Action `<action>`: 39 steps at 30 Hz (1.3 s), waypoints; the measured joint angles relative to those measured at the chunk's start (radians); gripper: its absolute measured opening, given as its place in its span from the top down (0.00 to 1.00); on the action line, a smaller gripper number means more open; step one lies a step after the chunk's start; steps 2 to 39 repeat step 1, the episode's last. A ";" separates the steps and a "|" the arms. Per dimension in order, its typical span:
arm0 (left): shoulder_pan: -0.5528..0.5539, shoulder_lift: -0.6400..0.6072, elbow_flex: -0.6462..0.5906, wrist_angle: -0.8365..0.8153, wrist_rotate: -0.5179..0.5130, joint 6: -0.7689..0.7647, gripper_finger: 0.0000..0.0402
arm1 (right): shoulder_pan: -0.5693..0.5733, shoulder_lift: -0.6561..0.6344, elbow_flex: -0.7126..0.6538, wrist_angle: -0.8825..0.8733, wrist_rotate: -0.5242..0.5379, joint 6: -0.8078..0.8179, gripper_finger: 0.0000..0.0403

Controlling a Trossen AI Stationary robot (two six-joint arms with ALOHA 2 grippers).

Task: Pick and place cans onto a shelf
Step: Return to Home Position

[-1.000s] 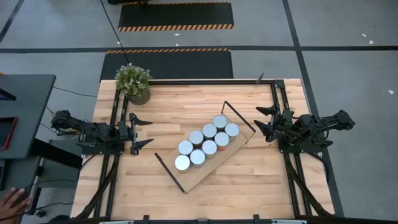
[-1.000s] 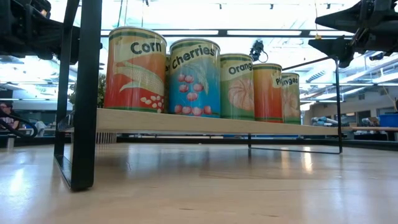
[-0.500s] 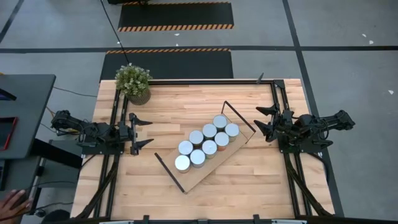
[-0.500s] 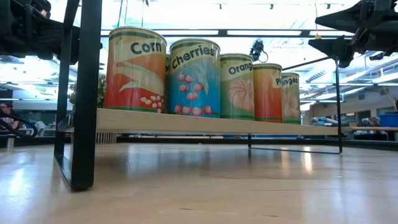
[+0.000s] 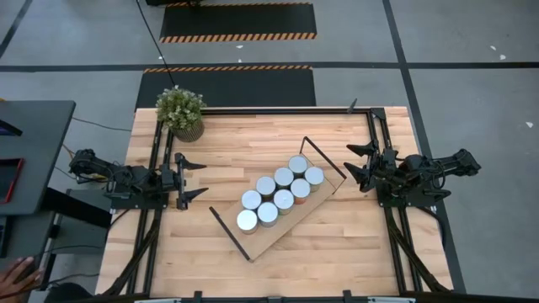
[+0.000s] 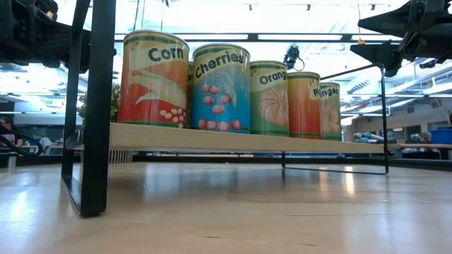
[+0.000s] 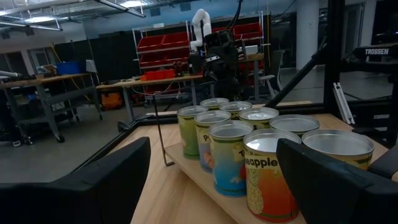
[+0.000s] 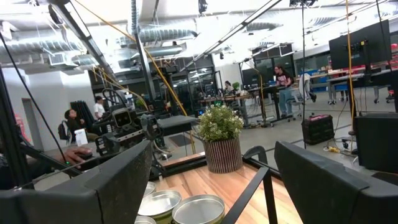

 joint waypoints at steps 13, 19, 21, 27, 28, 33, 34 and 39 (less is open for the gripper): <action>0.000 0.000 0.000 0.000 0.000 0.000 0.12 | 0.000 0.000 0.000 0.000 0.000 0.000 0.14; 0.000 0.000 0.000 0.000 0.000 0.000 0.12 | 0.000 0.000 0.000 0.000 0.000 0.000 0.14; 0.000 0.000 0.000 0.000 0.000 0.000 0.12 | 0.000 0.000 0.000 0.000 0.000 0.000 0.14; 0.000 0.000 0.000 0.000 0.000 0.000 0.12 | 0.000 0.000 0.000 0.000 0.000 0.000 0.14; 0.000 0.000 0.000 0.000 0.000 0.000 0.12 | 0.000 0.000 0.000 0.000 0.000 0.000 0.14; 0.000 0.000 0.000 0.000 0.000 0.000 0.12 | 0.000 0.000 0.000 0.000 0.000 0.000 0.14; 0.000 0.000 0.000 0.000 0.000 0.000 0.12 | 0.000 0.000 0.000 0.000 0.000 0.000 0.14; 0.000 0.000 0.000 0.000 0.000 0.000 0.12 | 0.000 0.000 0.000 0.000 0.000 0.000 0.14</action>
